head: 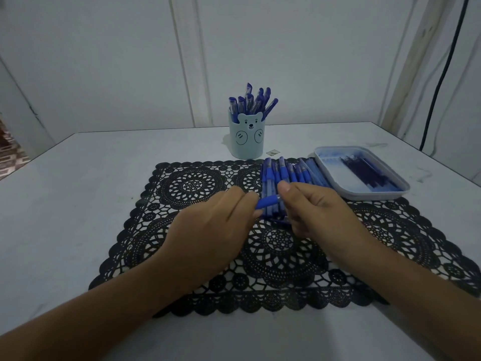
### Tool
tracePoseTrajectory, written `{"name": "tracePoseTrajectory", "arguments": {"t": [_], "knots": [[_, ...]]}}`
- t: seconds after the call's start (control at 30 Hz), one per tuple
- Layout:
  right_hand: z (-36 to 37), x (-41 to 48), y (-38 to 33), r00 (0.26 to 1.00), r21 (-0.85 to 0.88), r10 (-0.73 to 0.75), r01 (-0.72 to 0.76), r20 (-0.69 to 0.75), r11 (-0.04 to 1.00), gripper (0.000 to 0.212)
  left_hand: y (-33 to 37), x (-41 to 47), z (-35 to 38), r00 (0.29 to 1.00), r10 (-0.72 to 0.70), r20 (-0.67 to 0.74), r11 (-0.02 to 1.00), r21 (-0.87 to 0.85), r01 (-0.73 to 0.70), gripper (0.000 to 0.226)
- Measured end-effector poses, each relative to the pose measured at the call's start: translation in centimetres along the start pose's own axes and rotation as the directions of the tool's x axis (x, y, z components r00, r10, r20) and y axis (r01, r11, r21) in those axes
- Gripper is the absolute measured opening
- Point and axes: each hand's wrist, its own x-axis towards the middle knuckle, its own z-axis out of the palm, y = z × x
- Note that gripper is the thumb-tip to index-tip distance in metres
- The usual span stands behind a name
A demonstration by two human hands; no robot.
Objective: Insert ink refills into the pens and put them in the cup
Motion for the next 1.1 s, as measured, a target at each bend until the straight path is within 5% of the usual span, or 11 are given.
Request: {"name": "tracePoseTrajectory", "arguments": {"t": [0.13, 0.23, 0.3, 0.4, 0.53, 0.6, 0.73, 0.87, 1.03, 1.1], "knots": [[-0.6, 0.1, 0.2, 0.990, -0.077, -0.103, 0.110, 0.092, 0.991, 0.040, -0.1, 0.2, -0.3, 0.982, -0.077, 0.172, 0.948, -0.293, 0.125, 0.041], [-1.1, 0.2, -0.1, 0.977, -0.224, -0.173, 0.197, 0.124, 0.954, 0.032, -0.7, 0.3, 0.2, 0.951, -0.104, 0.292, 0.715, -0.642, 0.276, 0.038], [-1.4, 0.3, -0.3, 0.970, -0.301, -0.190, 0.228, 0.150, 0.926, 0.026, -1.2, 0.3, 0.5, 0.957, -0.091, 0.274, 0.673, -0.692, 0.262, 0.033], [-1.6, 0.5, -0.1, 0.974, -0.386, -0.144, 0.204, 0.177, 0.900, 0.021, -1.8, -0.1, 1.2, 0.959, -0.095, 0.268, 0.763, -0.599, 0.243, 0.039], [-1.6, 0.6, 0.1, 0.995, -0.403, -0.074, 0.096, 0.072, 0.910, 0.041, -1.8, -0.7, 1.3, 0.971, -0.080, 0.224, 0.939, -0.309, 0.149, 0.039], [-1.8, 0.7, 0.1, 0.997, -0.458, -0.018, 0.051, 0.076, 0.887, 0.044, -1.6, -0.7, 1.2, 0.971, -0.081, 0.224, 0.951, -0.274, 0.143, 0.037], [-2.0, 0.7, 0.0, 0.990, -0.430, 0.008, 0.052, 0.138, 0.901, 0.018, -1.5, -0.8, 1.1, 0.972, -0.091, 0.218, 0.951, -0.272, 0.150, 0.033], [-1.8, 0.6, -0.1, 0.993, -0.457, 0.031, 0.023, 0.110, 0.889, 0.039, -1.4, -0.9, 1.2, 0.977, -0.088, 0.196, 0.952, -0.272, 0.140, 0.032], [-2.0, 0.7, -0.3, 0.985, -0.355, 0.058, 0.005, 0.164, 0.935, 0.013, -1.4, -1.0, 1.5, 0.979, -0.066, 0.193, 0.958, -0.263, 0.116, 0.035], [-1.9, 0.7, -0.2, 0.990, -0.378, 0.056, -0.002, 0.131, 0.926, 0.029, -1.4, -1.0, 1.5, 0.979, -0.067, 0.192, 0.956, -0.268, 0.118, 0.035]]}}
